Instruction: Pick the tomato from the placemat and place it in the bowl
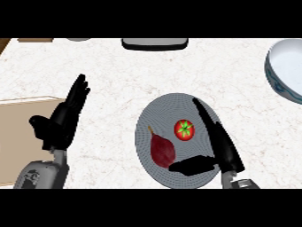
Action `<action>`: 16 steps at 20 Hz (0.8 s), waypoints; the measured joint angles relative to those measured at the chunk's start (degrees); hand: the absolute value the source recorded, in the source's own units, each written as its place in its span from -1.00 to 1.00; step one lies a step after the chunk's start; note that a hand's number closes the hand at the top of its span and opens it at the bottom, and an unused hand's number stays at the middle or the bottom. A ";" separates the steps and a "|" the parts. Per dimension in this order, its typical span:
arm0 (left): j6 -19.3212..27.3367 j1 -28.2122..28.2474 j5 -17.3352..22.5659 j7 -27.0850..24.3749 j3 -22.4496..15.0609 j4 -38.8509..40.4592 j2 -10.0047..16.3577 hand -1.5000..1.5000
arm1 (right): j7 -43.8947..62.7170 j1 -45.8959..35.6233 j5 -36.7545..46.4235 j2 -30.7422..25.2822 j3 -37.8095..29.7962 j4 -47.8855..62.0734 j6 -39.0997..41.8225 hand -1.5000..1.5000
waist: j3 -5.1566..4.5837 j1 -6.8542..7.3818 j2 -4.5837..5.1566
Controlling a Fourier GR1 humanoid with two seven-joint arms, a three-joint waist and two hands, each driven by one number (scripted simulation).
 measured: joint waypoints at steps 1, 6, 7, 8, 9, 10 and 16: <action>0.14 -0.20 -0.60 0.49 -0.08 -0.21 -0.44 0.00 | -0.31 -0.28 -0.14 0.06 -0.01 0.48 -0.23 -1.00 | 0.00 0.00 0.00; -0.41 -0.16 -1.64 0.47 0.50 -0.09 -1.41 0.00 | -5.07 -1.64 -0.93 0.22 0.31 7.10 -3.51 -1.00 | 0.00 0.02 -0.01; -0.60 -0.06 -1.72 -0.26 0.81 0.44 -1.43 0.00 | -5.51 -1.82 -0.23 0.24 0.47 8.23 -4.00 -1.00 | 0.00 0.02 0.00; -0.78 0.54 -1.83 -0.89 0.86 0.64 -1.57 0.00 | -5.42 -2.12 0.33 0.26 1.03 9.08 -4.80 -1.00 | 0.00 0.03 -0.02; -0.81 0.61 -1.90 -0.61 0.85 0.48 -1.65 0.00 | -5.22 -1.92 1.16 -0.18 1.05 9.50 -4.93 -1.00 | -0.01 0.03 -0.04; -0.93 0.55 -1.83 0.12 1.01 -0.30 -1.46 0.00 | -5.27 -1.97 2.09 -0.45 0.81 10.27 -5.47 -1.00 | -0.02 0.04 -0.06; -1.50 0.36 -2.21 -0.22 1.37 0.23 -2.08 0.00 | -3.48 -4.35 6.36 -0.77 0.60 14.25 -5.75 -1.00 | -0.04 0.00 -0.12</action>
